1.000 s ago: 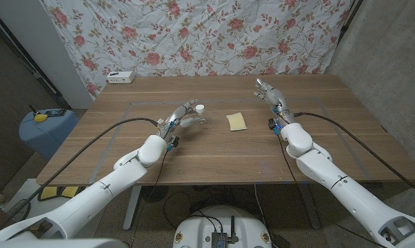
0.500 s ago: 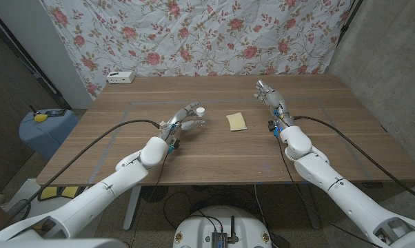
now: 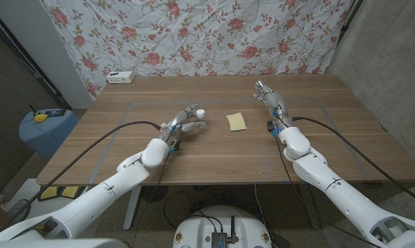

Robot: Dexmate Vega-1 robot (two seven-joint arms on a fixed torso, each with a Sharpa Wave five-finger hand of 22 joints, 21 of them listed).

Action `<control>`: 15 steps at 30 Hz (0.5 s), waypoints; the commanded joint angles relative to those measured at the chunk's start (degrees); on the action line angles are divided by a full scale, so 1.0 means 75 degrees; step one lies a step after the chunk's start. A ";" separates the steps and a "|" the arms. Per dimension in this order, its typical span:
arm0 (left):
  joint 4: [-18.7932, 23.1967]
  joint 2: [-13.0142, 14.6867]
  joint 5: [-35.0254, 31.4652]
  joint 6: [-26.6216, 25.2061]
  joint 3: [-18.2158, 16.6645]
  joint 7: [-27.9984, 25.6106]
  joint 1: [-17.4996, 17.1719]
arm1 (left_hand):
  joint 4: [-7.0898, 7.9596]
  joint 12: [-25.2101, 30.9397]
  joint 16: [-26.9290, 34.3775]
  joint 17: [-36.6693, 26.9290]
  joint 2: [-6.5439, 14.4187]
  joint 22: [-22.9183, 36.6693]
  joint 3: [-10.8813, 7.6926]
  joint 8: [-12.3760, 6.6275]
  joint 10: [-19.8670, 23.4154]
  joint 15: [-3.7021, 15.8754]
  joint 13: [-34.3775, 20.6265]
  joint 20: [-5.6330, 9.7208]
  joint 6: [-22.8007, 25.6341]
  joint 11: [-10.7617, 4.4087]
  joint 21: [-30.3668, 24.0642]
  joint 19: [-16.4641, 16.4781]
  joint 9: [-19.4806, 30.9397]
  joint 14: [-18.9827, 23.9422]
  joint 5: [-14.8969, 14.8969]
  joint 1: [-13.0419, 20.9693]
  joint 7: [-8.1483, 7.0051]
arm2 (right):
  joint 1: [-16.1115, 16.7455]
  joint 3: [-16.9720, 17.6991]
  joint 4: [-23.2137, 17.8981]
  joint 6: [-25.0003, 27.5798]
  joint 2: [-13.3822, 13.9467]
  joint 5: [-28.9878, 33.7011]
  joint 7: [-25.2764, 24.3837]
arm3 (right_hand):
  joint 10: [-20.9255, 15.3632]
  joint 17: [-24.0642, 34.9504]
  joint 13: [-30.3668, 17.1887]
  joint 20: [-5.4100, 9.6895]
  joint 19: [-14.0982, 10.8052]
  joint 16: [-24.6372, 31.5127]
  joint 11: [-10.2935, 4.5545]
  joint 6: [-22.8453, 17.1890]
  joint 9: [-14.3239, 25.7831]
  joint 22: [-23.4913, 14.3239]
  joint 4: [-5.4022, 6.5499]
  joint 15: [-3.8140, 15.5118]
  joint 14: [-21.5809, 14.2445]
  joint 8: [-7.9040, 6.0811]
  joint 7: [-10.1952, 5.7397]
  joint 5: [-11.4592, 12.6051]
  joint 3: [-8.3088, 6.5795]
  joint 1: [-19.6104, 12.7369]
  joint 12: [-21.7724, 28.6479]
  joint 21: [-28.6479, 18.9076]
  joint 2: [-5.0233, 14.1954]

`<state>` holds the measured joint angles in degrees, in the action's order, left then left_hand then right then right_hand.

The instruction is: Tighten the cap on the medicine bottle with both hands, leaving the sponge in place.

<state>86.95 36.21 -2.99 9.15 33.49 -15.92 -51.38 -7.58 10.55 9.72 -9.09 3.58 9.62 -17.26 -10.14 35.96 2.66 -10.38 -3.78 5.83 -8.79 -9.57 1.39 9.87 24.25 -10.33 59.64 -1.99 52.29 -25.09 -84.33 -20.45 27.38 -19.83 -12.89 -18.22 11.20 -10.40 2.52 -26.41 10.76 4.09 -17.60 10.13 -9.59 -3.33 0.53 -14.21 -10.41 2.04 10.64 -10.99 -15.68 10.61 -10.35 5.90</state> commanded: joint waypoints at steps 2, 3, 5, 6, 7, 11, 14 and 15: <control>-0.0075 -0.0035 0.0023 -0.0025 0.0042 -0.0027 0.0014 | -0.0002 0.0014 -0.0021 -0.0010 -0.0002 0.0014 0.0032 -0.0066 -0.0067 0.1203 -0.0009 -0.0029 0.0089 -0.0004 -0.0082 -0.0047 0.0017 -0.0028 0.0016 -0.0067 -0.0059 | 0.0018 -0.0007 0.0000 -0.0074 -0.0027 0.0043 -0.0049 | -0.0061 0.0001 -0.0007 0.0054 0.0028 0.0057 -0.0025 -0.0063 -0.0003 -0.0001 0.0010 0.0014 -0.0037 -0.0056 -0.0039 0.0004 -0.0073 0.0023 0.0036 -0.0034 0.0022; -0.0112 -0.0027 0.0028 0.0044 0.0053 0.0001 0.0028 | -0.0003 0.0013 -0.0021 -0.0010 -0.0001 0.0014 0.0033 -0.0066 -0.0072 0.1204 -0.0009 -0.0030 0.0090 -0.0002 -0.0085 -0.0044 0.0017 -0.0031 0.0016 -0.0067 -0.0063 | 0.0019 -0.0009 -0.0005 -0.0070 -0.0023 0.0051 -0.0052 | -0.0065 0.0000 -0.0007 0.0056 0.0027 0.0057 -0.0040 -0.0069 -0.0003 -0.0001 0.0009 0.0020 -0.0035 -0.0058 -0.0050 0.0005 -0.0074 0.0024 0.0038 -0.0035 0.0023; -0.0133 -0.0037 0.0030 0.0040 0.0057 -0.0006 0.0033 | -0.0007 0.0019 -0.0023 -0.0010 0.0001 0.0013 0.0037 -0.0071 -0.0071 0.1201 -0.0008 -0.0025 0.0105 -0.0011 -0.0092 -0.0042 0.0017 -0.0058 0.0015 -0.0070 -0.0100 | 0.0026 -0.0005 -0.0015 -0.0078 -0.0020 0.0050 -0.0052 | -0.0070 0.0000 -0.0007 0.0056 0.0026 0.0057 -0.0052 -0.0072 -0.0003 -0.0001 0.0008 0.0025 -0.0036 -0.0058 -0.0061 0.0005 -0.0076 0.0025 0.0039 -0.0036 0.0025; -0.0143 -0.0038 0.0034 0.0051 0.0060 0.0001 0.0037 | -0.0008 0.0020 -0.0022 -0.0010 0.0001 0.0013 0.0038 -0.0072 -0.0074 0.1204 -0.0007 -0.0032 0.0108 -0.0019 -0.0094 -0.0042 0.0017 -0.0061 0.0014 -0.0071 -0.0104 | 0.0031 -0.0004 -0.0023 -0.0077 -0.0017 0.0059 -0.0059 | -0.0065 0.0000 -0.0007 0.0056 0.0028 0.0058 -0.0055 -0.0076 -0.0003 -0.0001 0.0008 0.0025 -0.0036 -0.0059 -0.0064 0.0006 -0.0077 0.0026 0.0037 -0.0036 0.0026; -0.0175 -0.0036 0.0030 0.0103 0.0069 0.0010 0.0049 | -0.0010 0.0021 -0.0020 -0.0010 0.0001 0.0013 0.0040 -0.0078 -0.0076 0.1204 -0.0007 -0.0032 0.0125 -0.0022 -0.0097 -0.0041 0.0017 -0.0064 0.0014 -0.0072 -0.0114 | 0.0038 -0.0003 -0.0038 -0.0070 -0.0009 0.0082 -0.0079 | -0.0068 0.0000 -0.0008 0.0057 0.0028 0.0058 -0.0047 -0.0073 -0.0003 -0.0001 0.0008 0.0024 -0.0038 -0.0057 -0.0062 0.0006 -0.0079 0.0028 0.0038 -0.0036 0.0028; -0.0190 -0.0042 0.0015 0.0114 0.0082 0.0004 0.0058 | -0.0014 0.0027 -0.0013 -0.0010 0.0001 0.0013 0.0047 -0.0088 -0.0078 0.1194 -0.0005 -0.0032 0.0162 -0.0026 -0.0103 -0.0043 0.0017 -0.0070 0.0013 -0.0079 -0.0159 | 0.0067 -0.0001 -0.0140 0.0023 0.0056 0.0143 -0.0116 | -0.0076 0.0000 -0.0008 0.0059 0.0025 0.0060 -0.0016 -0.0077 -0.0003 -0.0001 0.0006 0.0019 -0.0040 -0.0056 -0.0046 0.0007 -0.0082 0.0033 0.0040 -0.0040 0.0031; -0.0194 -0.0039 0.0000 0.0116 0.0088 0.0001 0.0062 | -0.0019 0.0027 -0.0007 -0.0010 -0.0002 0.0012 0.0053 -0.0089 -0.0089 0.1182 -0.0004 -0.0032 0.0171 -0.0029 -0.0117 -0.0017 0.0017 -0.0068 0.0012 -0.0083 -0.0183 | 0.0077 0.0006 -0.0130 -0.0009 0.0048 0.0149 -0.0127 | -0.0088 -0.0002 -0.0009 0.0056 0.0023 0.0060 -0.0019 -0.0091 -0.0003 -0.0001 0.0001 0.0026 -0.0038 -0.0056 -0.0044 0.0010 -0.0090 0.0043 0.0043 -0.0044 0.0035; -0.0163 -0.0040 0.0000 0.0054 0.0082 -0.0009 0.0052 | -0.0020 0.0028 -0.0006 -0.0010 -0.0003 0.0012 0.0054 -0.0090 -0.0089 0.1183 -0.0004 -0.0032 0.0177 -0.0025 -0.0119 -0.0014 0.0017 -0.0069 0.0012 -0.0084 -0.0194 | 0.0075 0.0007 -0.0107 -0.0043 0.0039 0.0141 -0.0115 | -0.0087 -0.0002 -0.0009 0.0052 0.0024 0.0060 -0.0019 -0.0106 -0.0003 -0.0002 0.0001 0.0026 -0.0036 -0.0062 -0.0054 0.0010 -0.0091 0.0045 0.0043 -0.0044 0.0036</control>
<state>86.07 35.99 -2.94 9.42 33.90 -16.04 -51.14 -7.82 10.55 9.72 -9.09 3.44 9.62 -17.03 -10.53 35.23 2.34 -10.39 -3.78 6.85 -8.90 -10.20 1.40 9.87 23.95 -10.33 59.51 -2.98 52.52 -25.13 -84.72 -20.79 27.42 -19.30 -13.39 -18.53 11.20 -10.40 2.52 -26.41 10.77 3.78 -17.92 10.14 -9.59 -3.50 0.53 -14.21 -10.41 1.73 10.64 -11.15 -15.45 10.60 -10.35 6.14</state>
